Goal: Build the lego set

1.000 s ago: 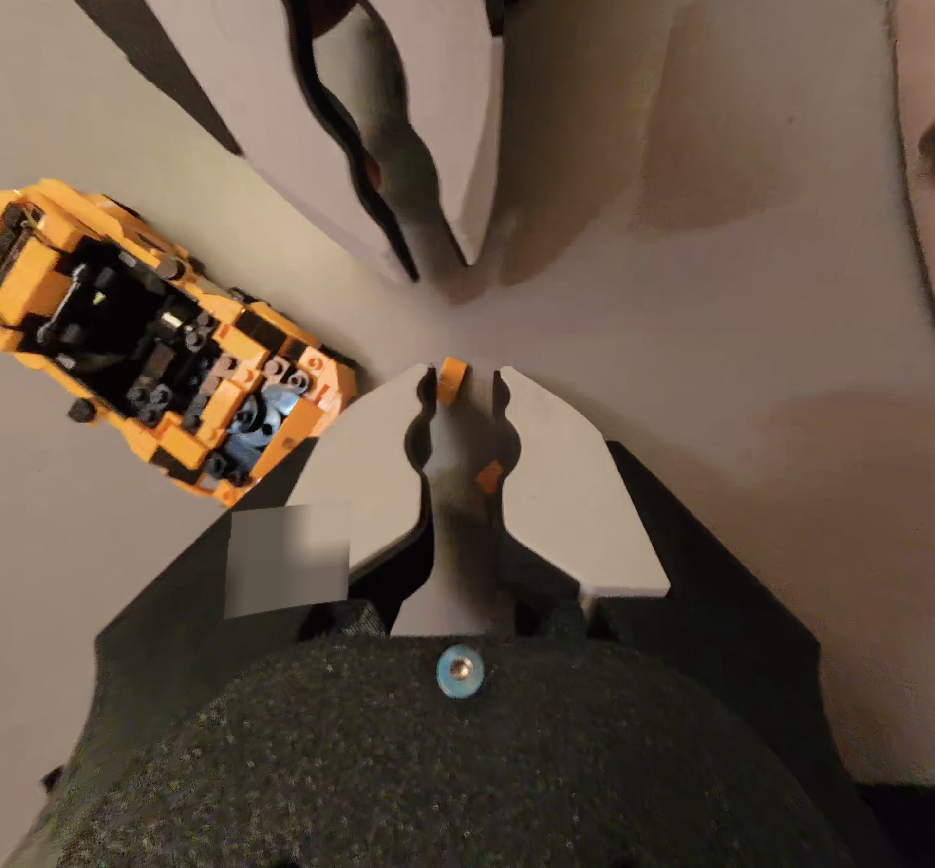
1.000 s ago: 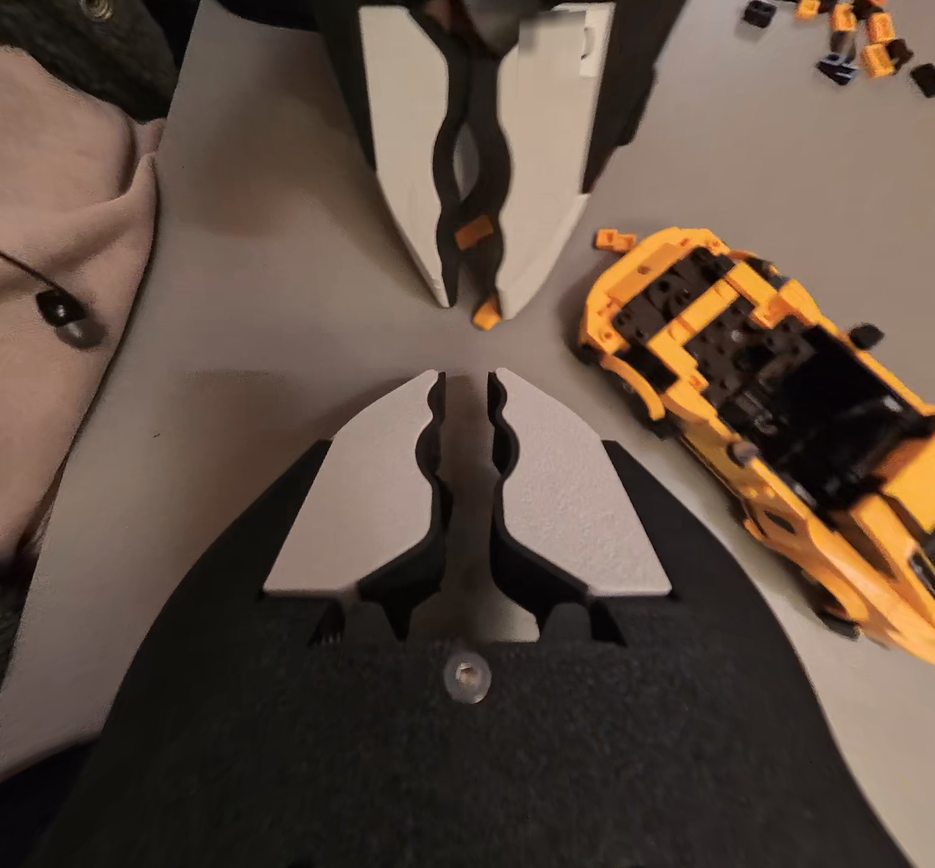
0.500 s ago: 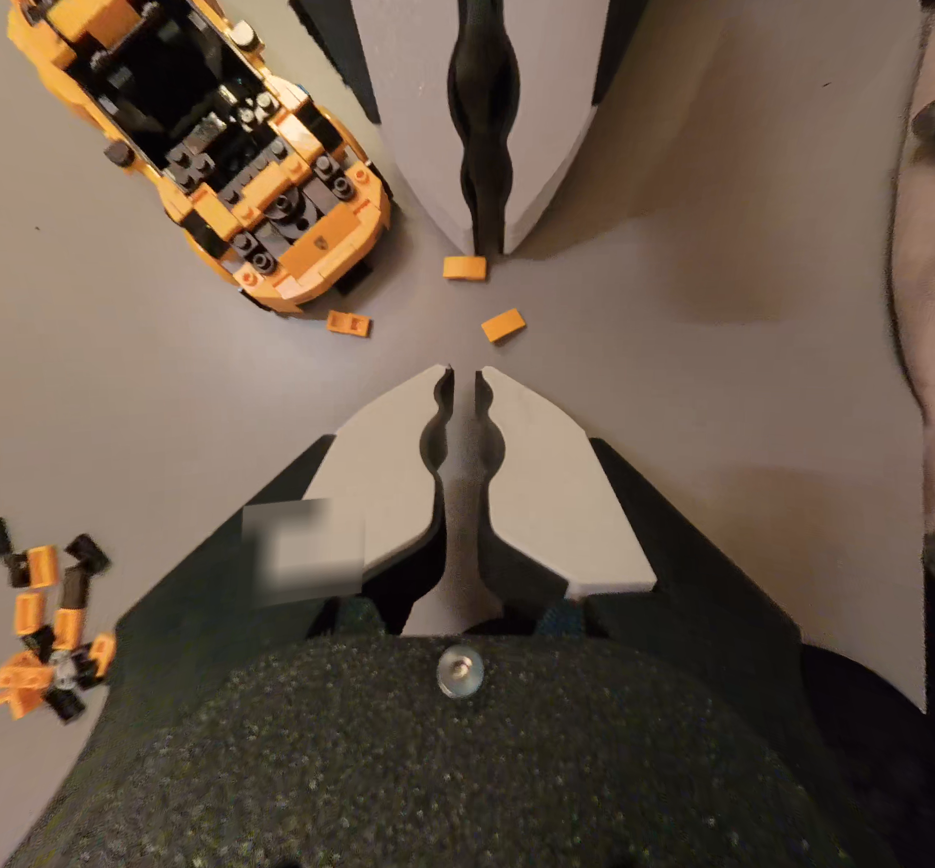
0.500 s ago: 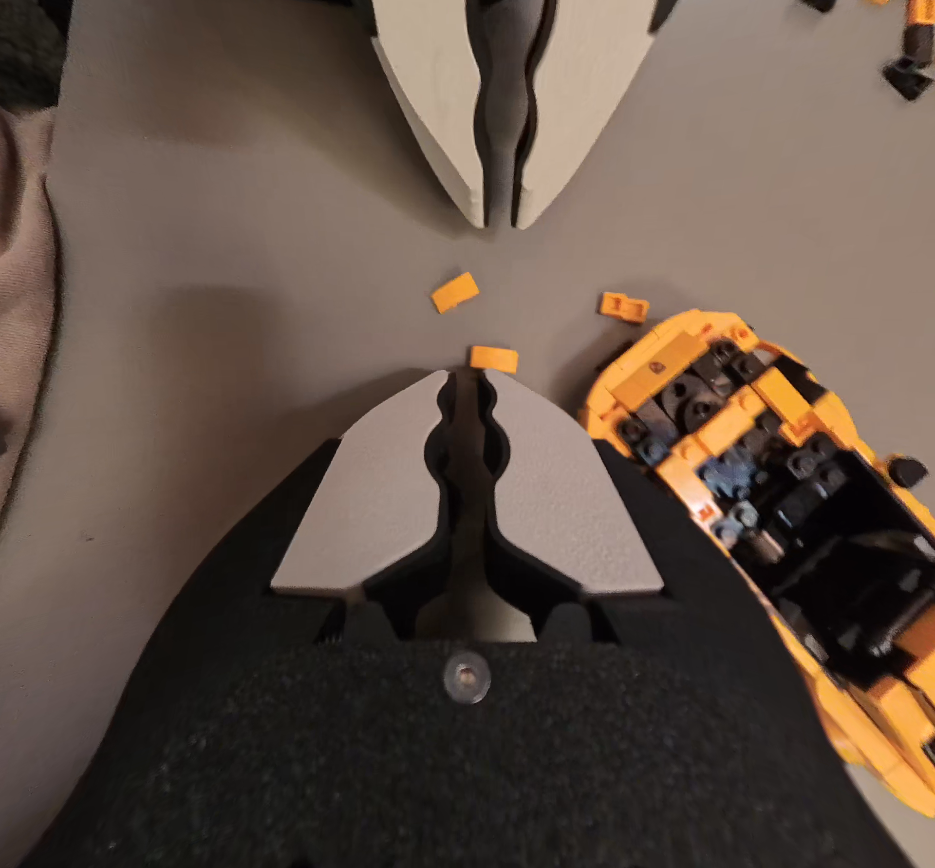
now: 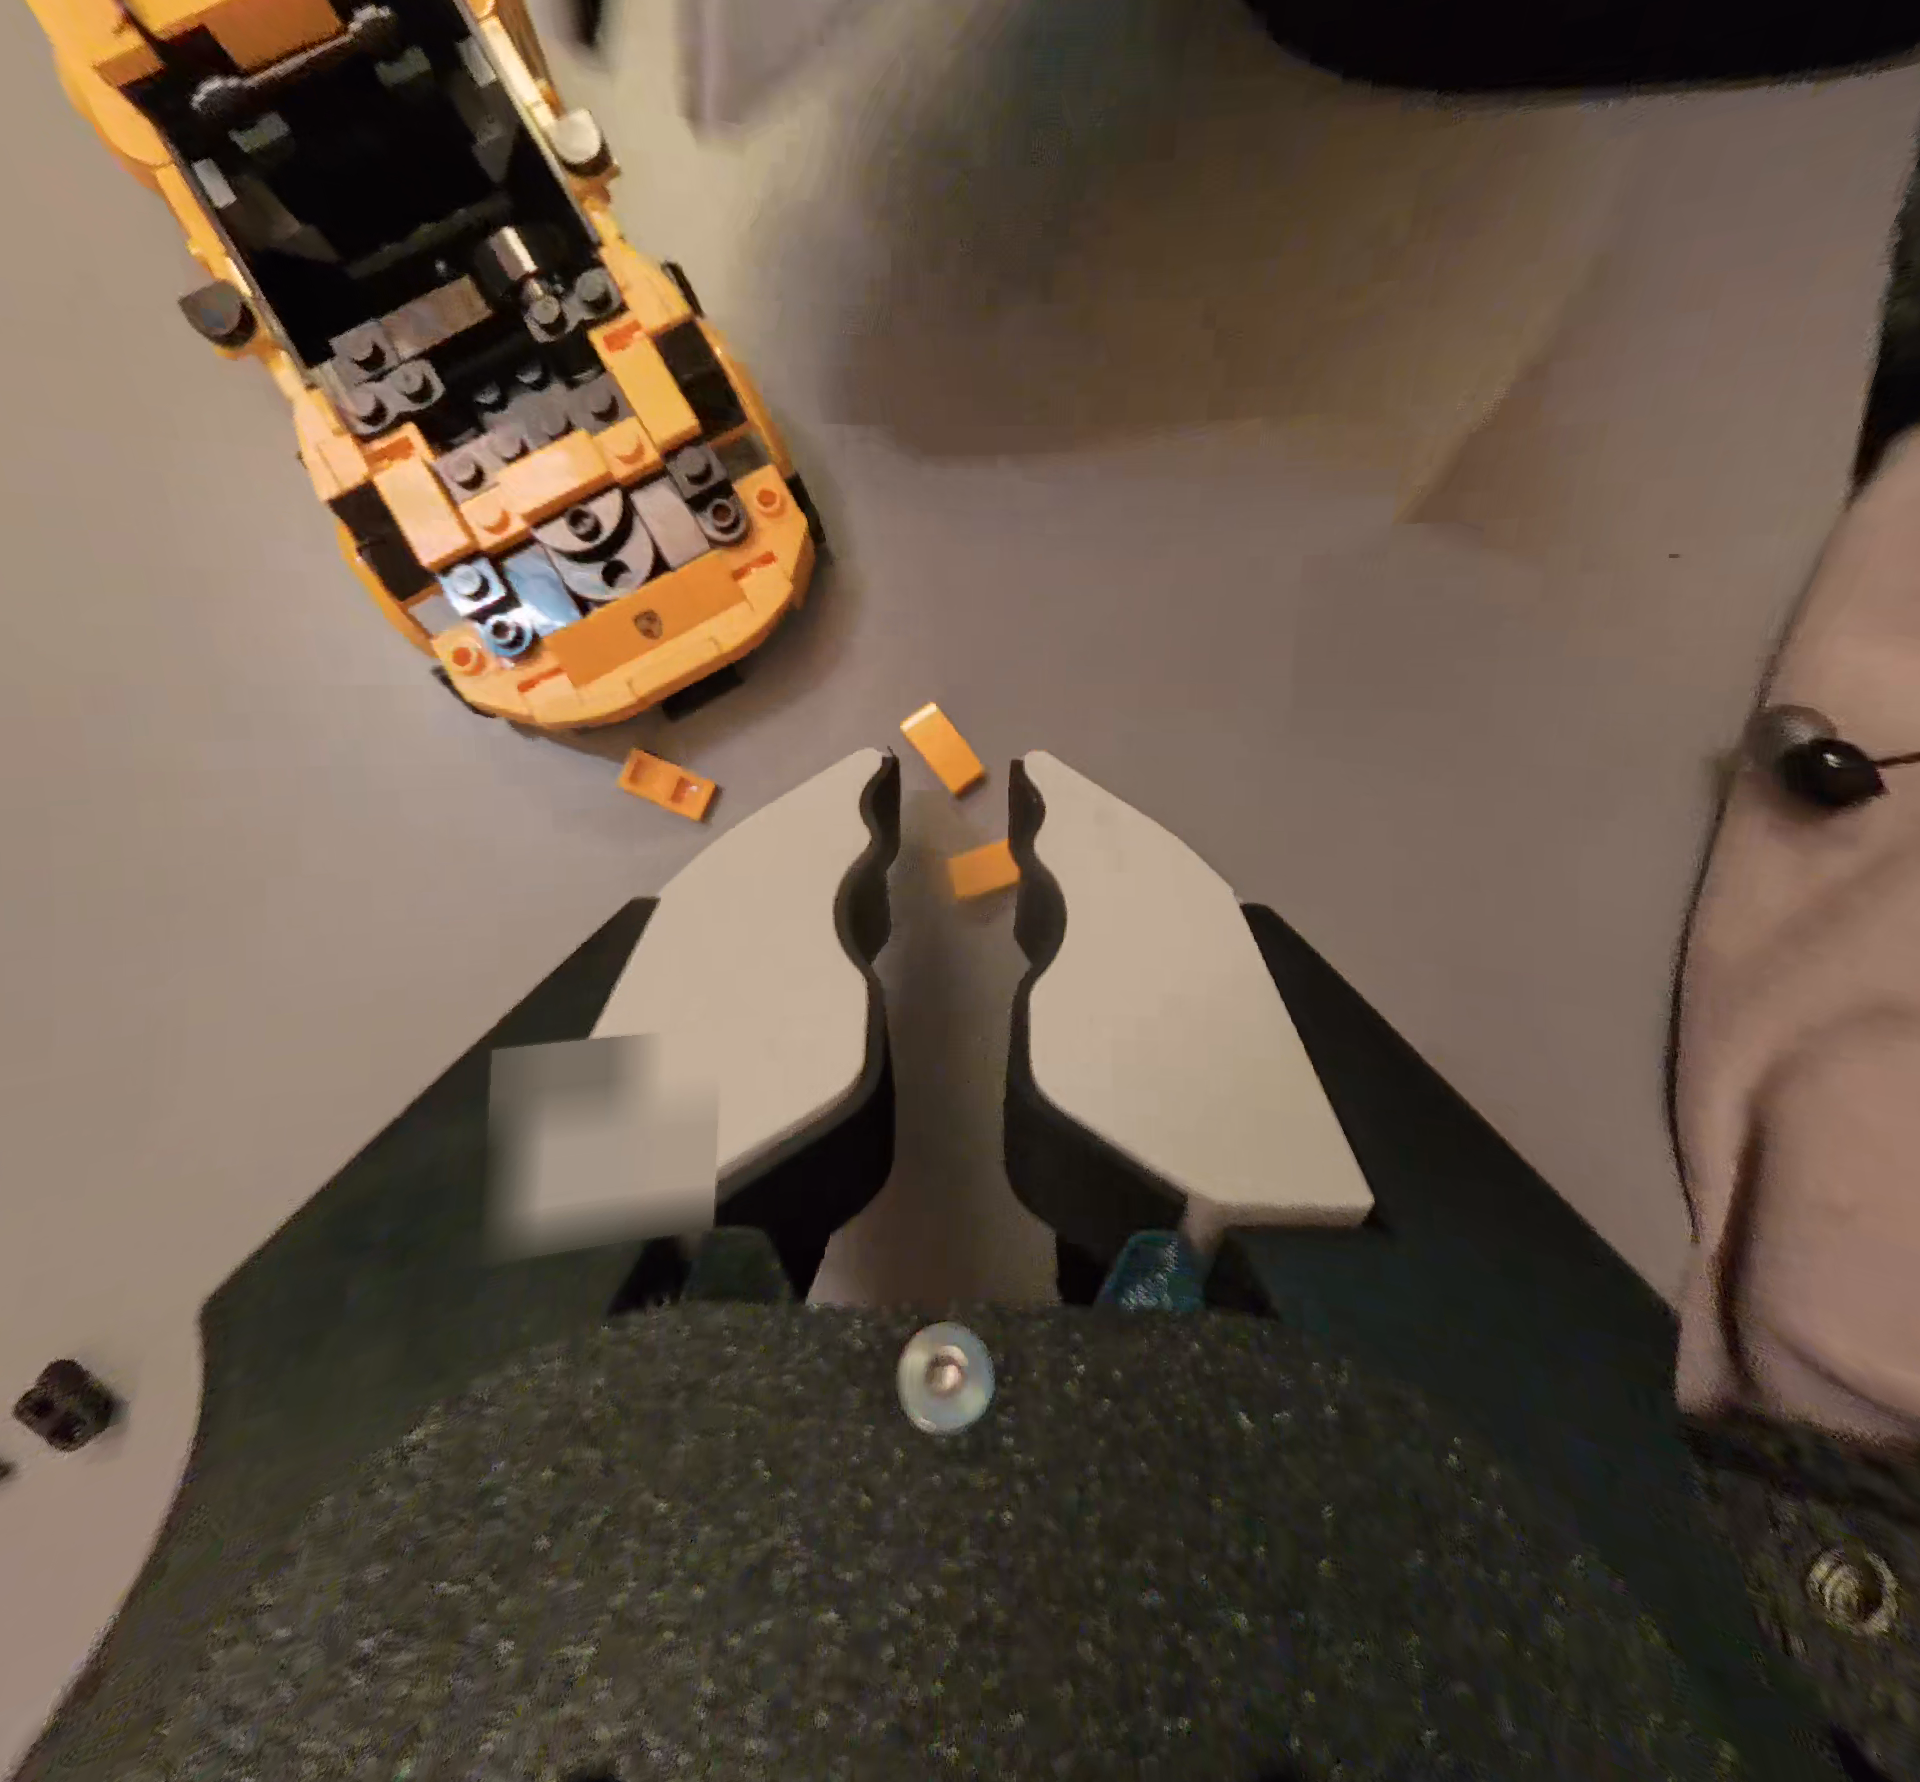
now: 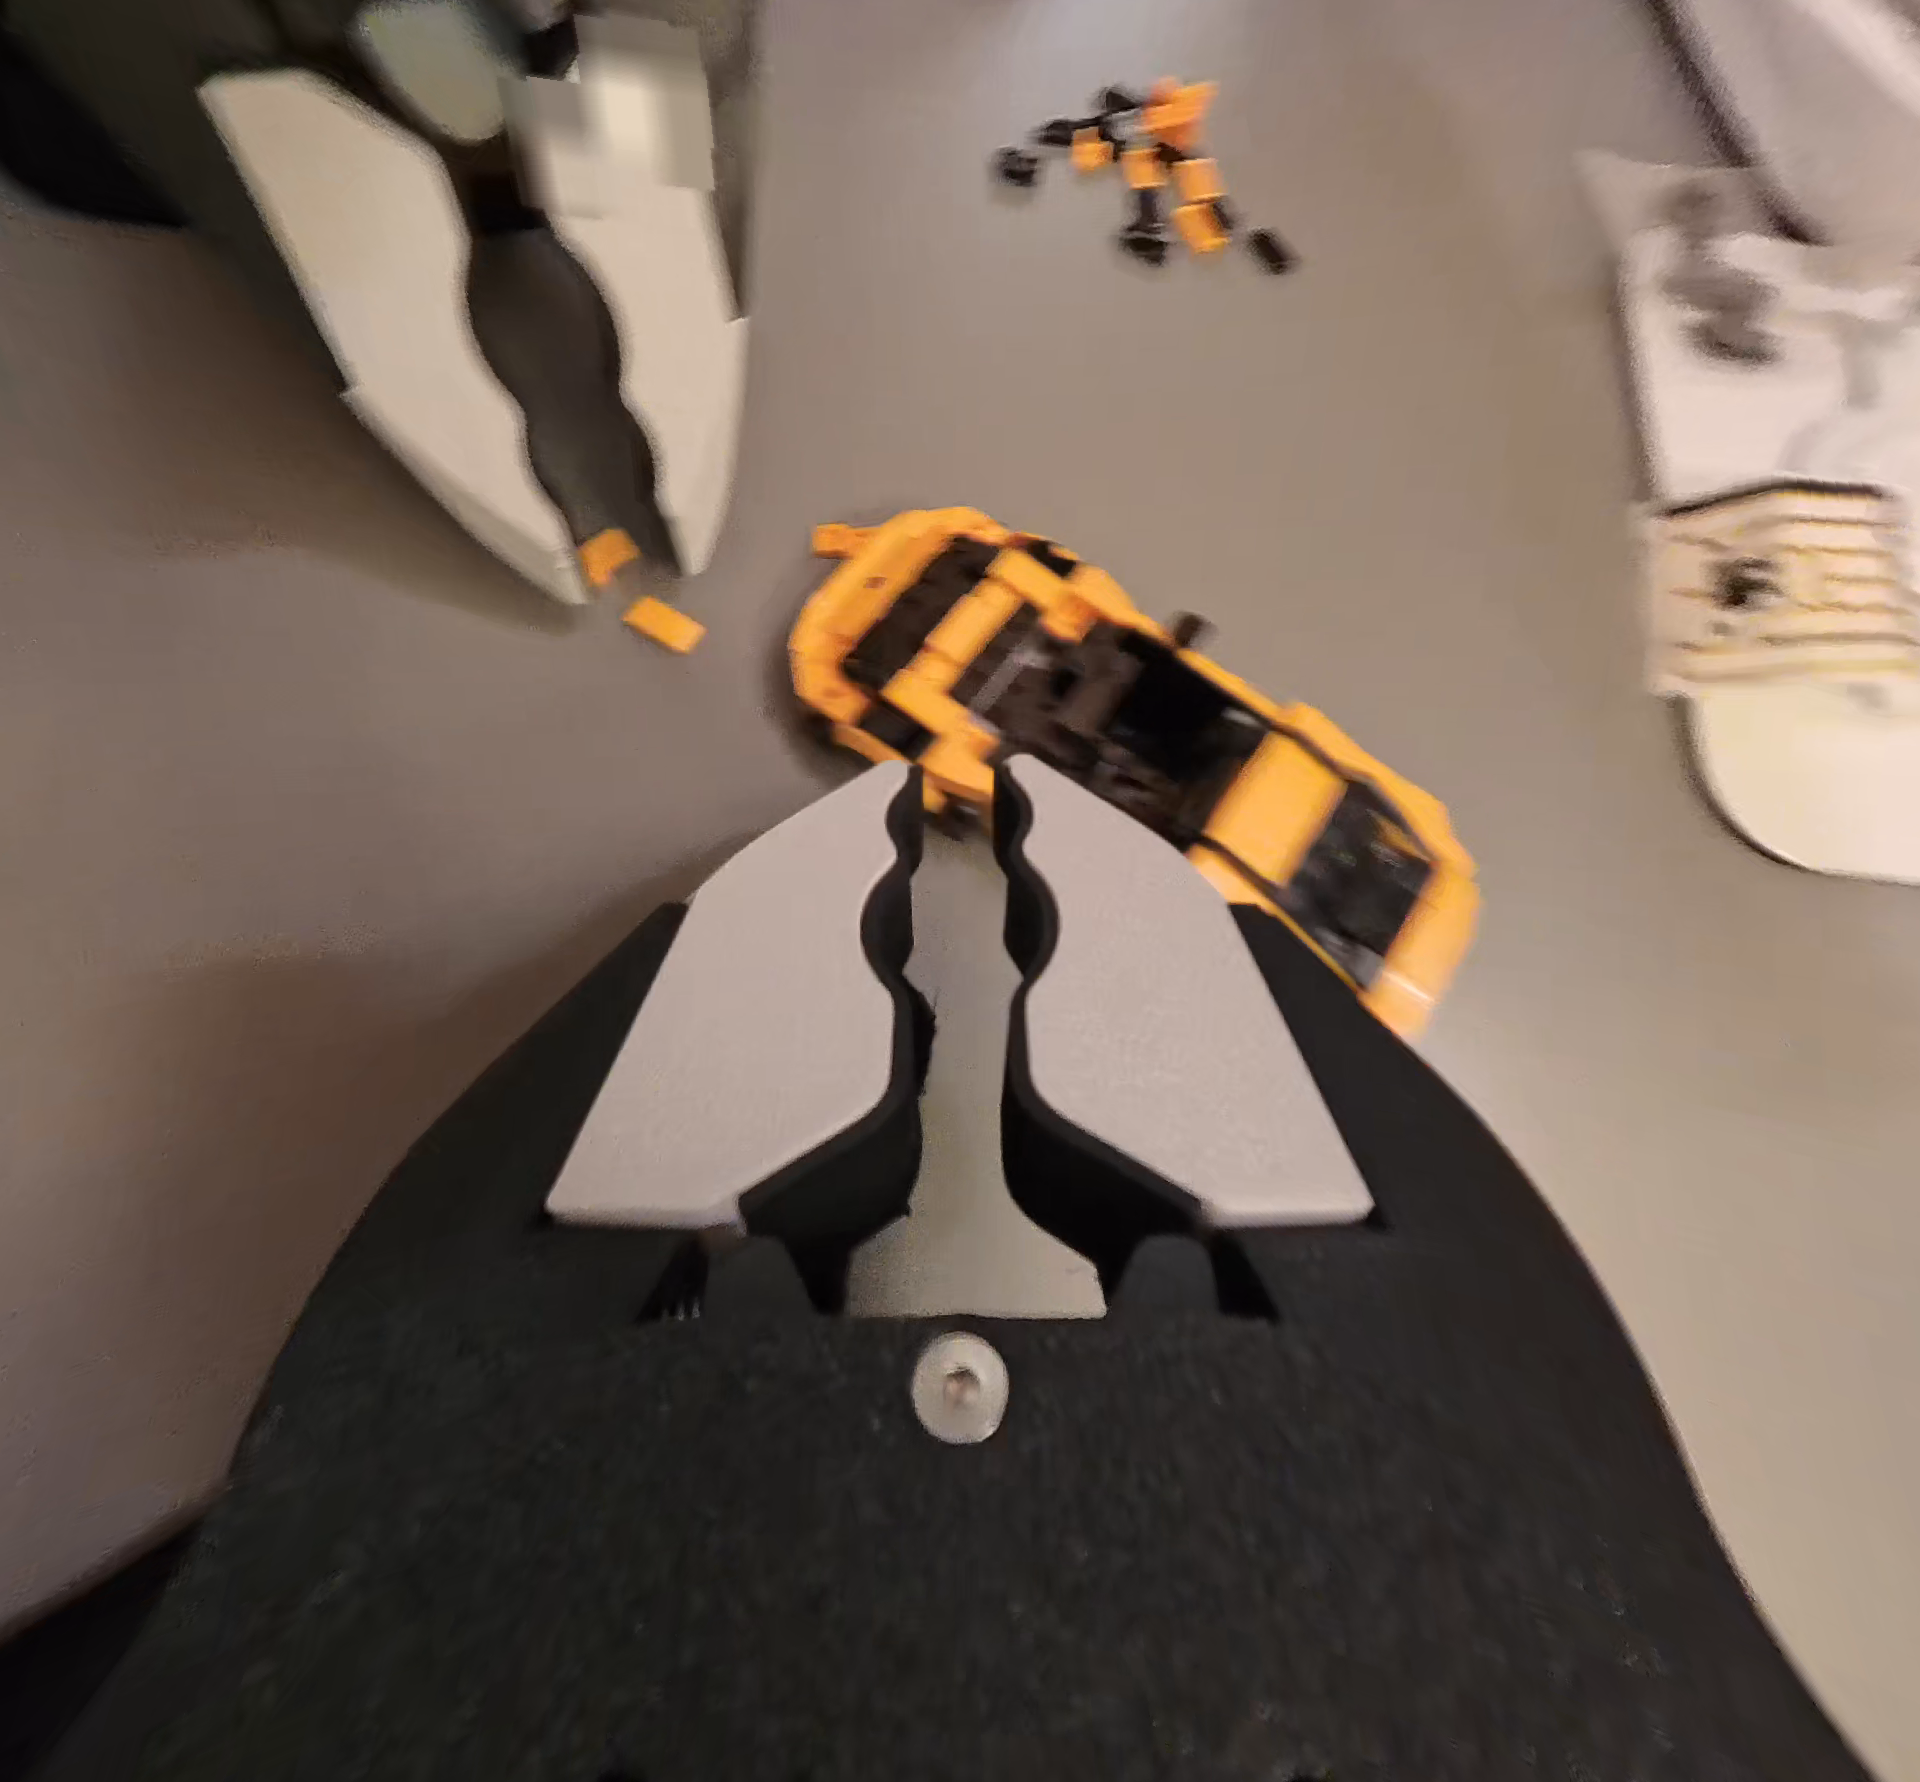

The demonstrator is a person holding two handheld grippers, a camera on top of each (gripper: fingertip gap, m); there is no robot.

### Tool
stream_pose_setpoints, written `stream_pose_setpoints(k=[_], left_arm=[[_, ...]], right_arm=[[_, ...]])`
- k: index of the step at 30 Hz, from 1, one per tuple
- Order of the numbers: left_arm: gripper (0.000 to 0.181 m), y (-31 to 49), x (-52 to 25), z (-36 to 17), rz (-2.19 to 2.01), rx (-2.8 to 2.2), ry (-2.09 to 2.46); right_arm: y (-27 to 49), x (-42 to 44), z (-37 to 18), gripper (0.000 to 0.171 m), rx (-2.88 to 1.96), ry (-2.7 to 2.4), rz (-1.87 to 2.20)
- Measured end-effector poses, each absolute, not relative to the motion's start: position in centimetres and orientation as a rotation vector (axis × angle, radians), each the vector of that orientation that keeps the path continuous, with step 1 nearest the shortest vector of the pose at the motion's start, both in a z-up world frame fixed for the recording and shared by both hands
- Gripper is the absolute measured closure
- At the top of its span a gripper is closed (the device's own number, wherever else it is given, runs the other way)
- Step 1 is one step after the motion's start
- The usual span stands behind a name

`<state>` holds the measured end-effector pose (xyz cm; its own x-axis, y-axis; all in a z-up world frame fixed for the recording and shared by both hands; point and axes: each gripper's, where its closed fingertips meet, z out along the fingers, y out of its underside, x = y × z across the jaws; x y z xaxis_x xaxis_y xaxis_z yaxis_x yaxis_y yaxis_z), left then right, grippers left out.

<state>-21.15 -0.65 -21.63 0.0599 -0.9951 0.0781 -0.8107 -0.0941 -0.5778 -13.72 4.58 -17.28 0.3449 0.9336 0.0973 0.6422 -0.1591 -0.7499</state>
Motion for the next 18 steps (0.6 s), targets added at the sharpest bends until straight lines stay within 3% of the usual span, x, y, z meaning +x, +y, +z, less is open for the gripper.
stream_pose_setpoints(k=[3, 7, 11, 18], left_arm=[[0.163, -0.9, -20.5, -22.2, -0.609, -2.02, 1.802], [0.172, -0.3, -20.4, -22.6, -0.499, -2.052, 1.778], [0.167, 0.1, -21.0, -22.6, -0.42, -2.072, 1.776], [0.166, 0.4, -21.4, -22.6, -0.416, -2.111, 1.746]], right_arm=[[7.7, -9.8, -15.7, 0.152, -1.898, -1.242, 0.455], [10.6, -6.0, -16.6, 0.13, -1.969, -1.202, 0.486], [12.3, -5.7, -18.0, 0.115, -1.996, -1.24, 0.564], [12.8, -6.8, -18.0, 0.115, -1.933, -1.214, 0.693]])
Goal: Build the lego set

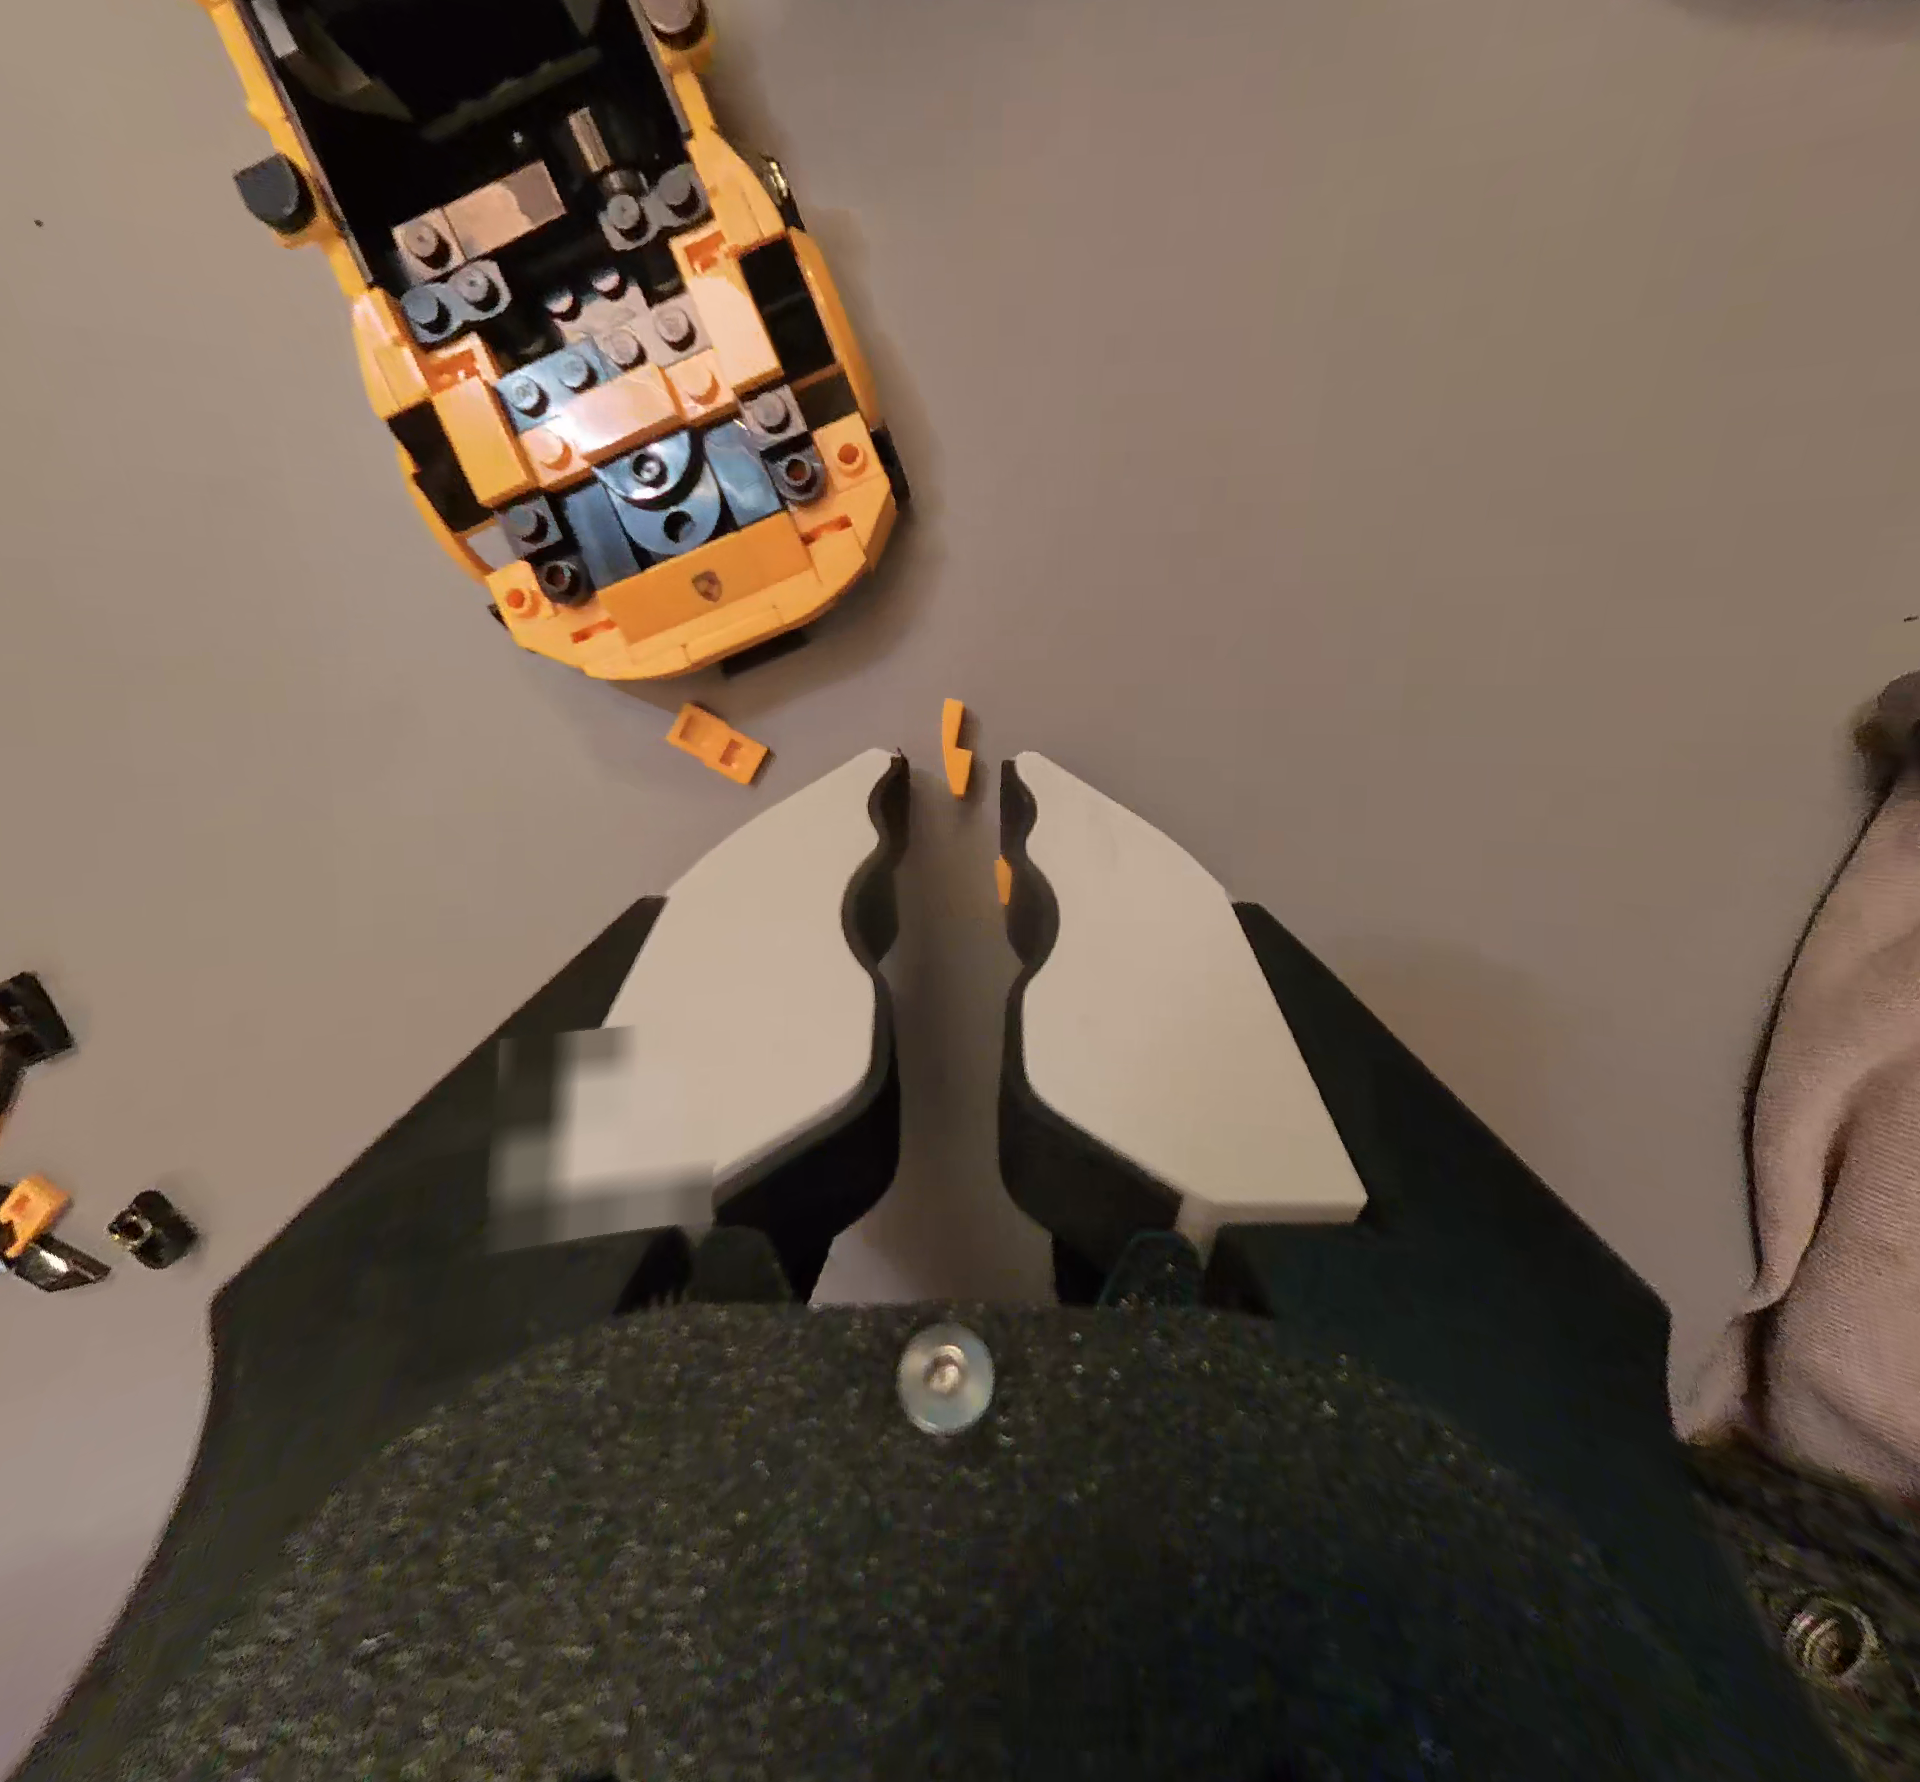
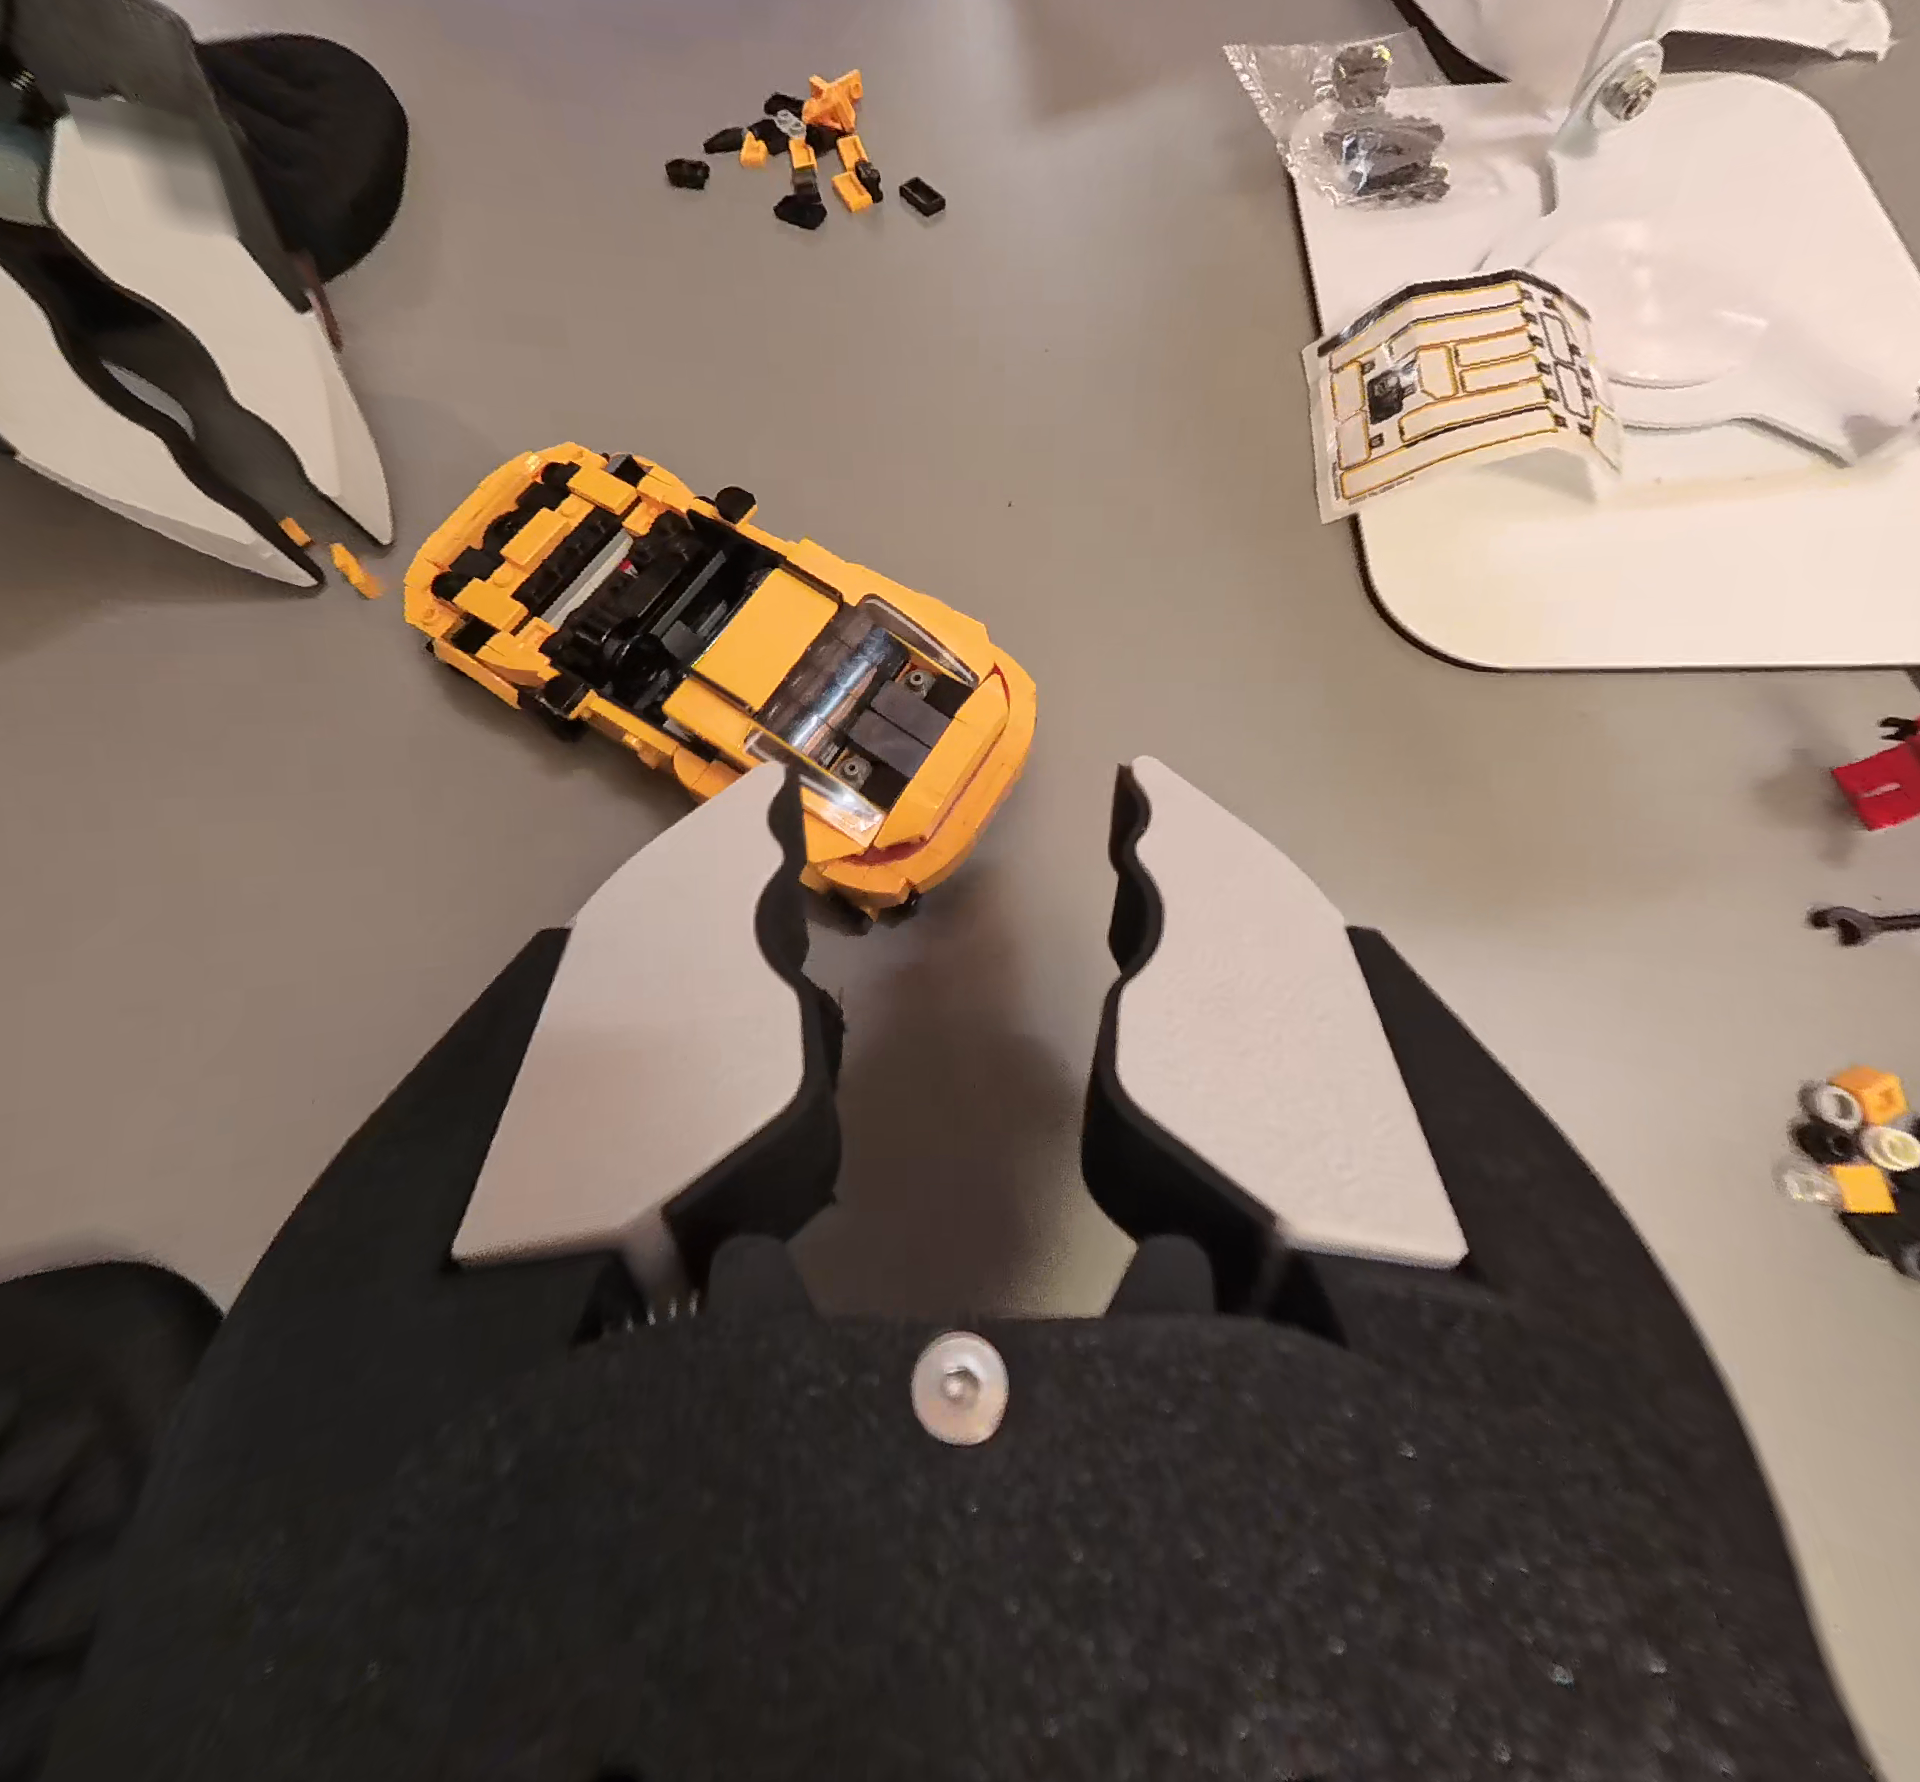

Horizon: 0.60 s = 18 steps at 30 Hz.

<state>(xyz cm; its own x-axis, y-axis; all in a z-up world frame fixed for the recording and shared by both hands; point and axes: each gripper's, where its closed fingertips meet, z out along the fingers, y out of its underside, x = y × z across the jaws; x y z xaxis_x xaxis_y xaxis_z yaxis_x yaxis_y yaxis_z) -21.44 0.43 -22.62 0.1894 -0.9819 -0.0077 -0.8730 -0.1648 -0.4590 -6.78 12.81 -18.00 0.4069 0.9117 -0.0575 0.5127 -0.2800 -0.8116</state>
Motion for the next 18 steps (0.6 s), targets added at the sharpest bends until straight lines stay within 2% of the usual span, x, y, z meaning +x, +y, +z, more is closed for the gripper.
stream_pose_setpoints(k=[4, 13, 18], left_arm=[[0.162, 0.0, -21.1, -22.6, -0.536, -2.127, 1.766], [0.181, 0.2, -21.2, -22.1, -0.597, -2.1, 1.772], [0.181, -0.8, -21.1, -22.4, -0.57, -2.046, 1.844]], right_arm=[[12.6, -6.5, -18.4, 0.116, -1.94, -1.212, 0.719], [12.6, -6.6, -18.5, 0.121, -1.938, -1.198, 0.725], [12.5, -6.8, -18.8, 0.122, -1.942, -1.209, 0.727]])
